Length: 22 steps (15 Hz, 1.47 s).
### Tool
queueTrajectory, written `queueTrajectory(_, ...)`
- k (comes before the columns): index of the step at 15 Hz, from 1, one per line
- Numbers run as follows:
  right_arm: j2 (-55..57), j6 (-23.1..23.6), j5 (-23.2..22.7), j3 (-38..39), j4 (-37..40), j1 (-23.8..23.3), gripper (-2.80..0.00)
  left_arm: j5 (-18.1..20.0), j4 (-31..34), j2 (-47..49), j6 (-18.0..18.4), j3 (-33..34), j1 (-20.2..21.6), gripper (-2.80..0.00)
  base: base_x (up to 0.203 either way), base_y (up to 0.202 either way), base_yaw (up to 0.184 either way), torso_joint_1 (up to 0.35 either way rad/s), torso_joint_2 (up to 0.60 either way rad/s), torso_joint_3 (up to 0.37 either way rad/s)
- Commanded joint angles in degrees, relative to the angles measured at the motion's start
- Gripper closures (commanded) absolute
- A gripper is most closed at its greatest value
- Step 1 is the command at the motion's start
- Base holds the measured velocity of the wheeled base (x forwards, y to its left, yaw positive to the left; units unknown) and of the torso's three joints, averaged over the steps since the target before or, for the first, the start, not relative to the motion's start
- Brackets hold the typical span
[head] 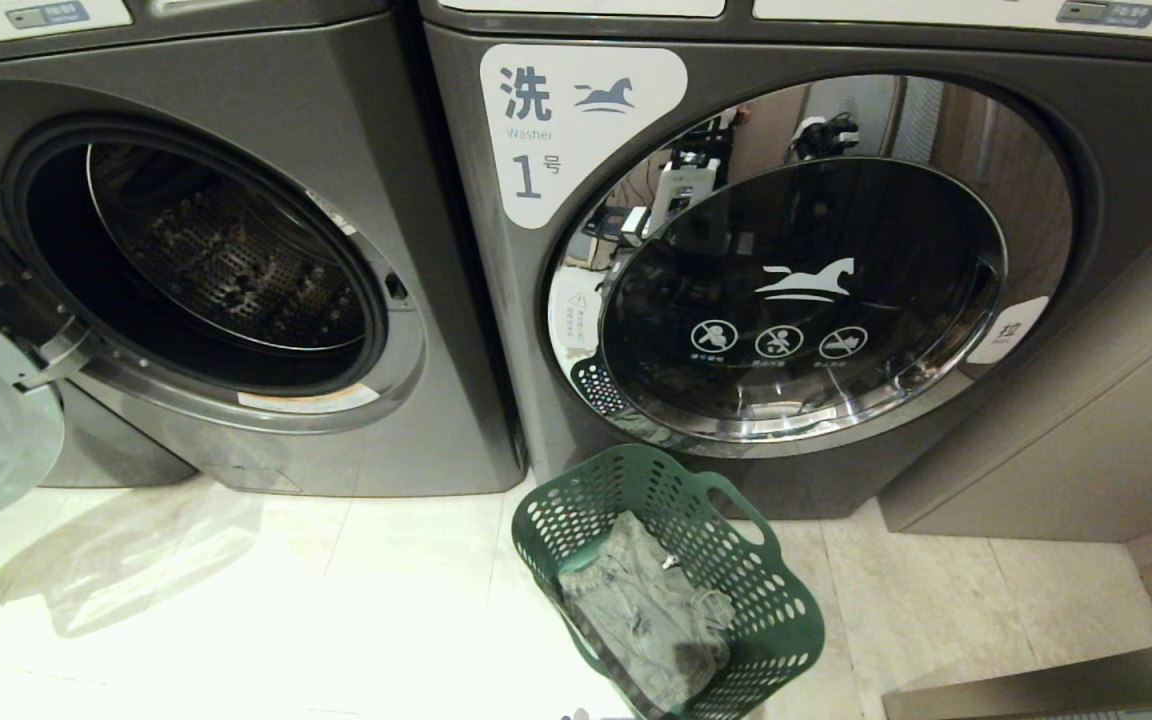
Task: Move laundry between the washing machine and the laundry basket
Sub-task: Pick a cloth and place it into the basket
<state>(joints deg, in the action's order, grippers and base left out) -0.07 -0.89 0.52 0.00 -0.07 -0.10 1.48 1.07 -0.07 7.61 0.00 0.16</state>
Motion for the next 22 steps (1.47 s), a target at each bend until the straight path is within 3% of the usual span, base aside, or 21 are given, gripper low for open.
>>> queueTrajectory(1,-0.01,0.10,0.00,0.00,-0.10,0.01,0.00,0.02,-0.02,-0.10,0.04,0.07,0.02,0.00,0.000,0.000,0.000,0.000,0.00,0.000)
queueTrajectory(3,-0.01,0.10,-0.06,0.00,-0.10,0.01,0.00,-0.07,0.07,-0.10,-0.31,0.00,0.02,0.00,0.000,0.000,0.000,0.000,0.00,0.000)
queueTrajectory(8,0.03,0.10,-0.06,0.00,-0.10,-0.04,0.00,-1.21,-0.02,-0.10,-5.66,0.09,0.02,0.00,0.000,0.000,0.000,0.000,0.00,0.000)
queueTrajectory(22,0.05,0.10,-0.08,0.00,-0.10,0.01,0.00,-1.21,-0.02,-0.10,-5.67,0.00,0.02,0.00,0.000,0.000,0.000,0.000,0.00,0.000)
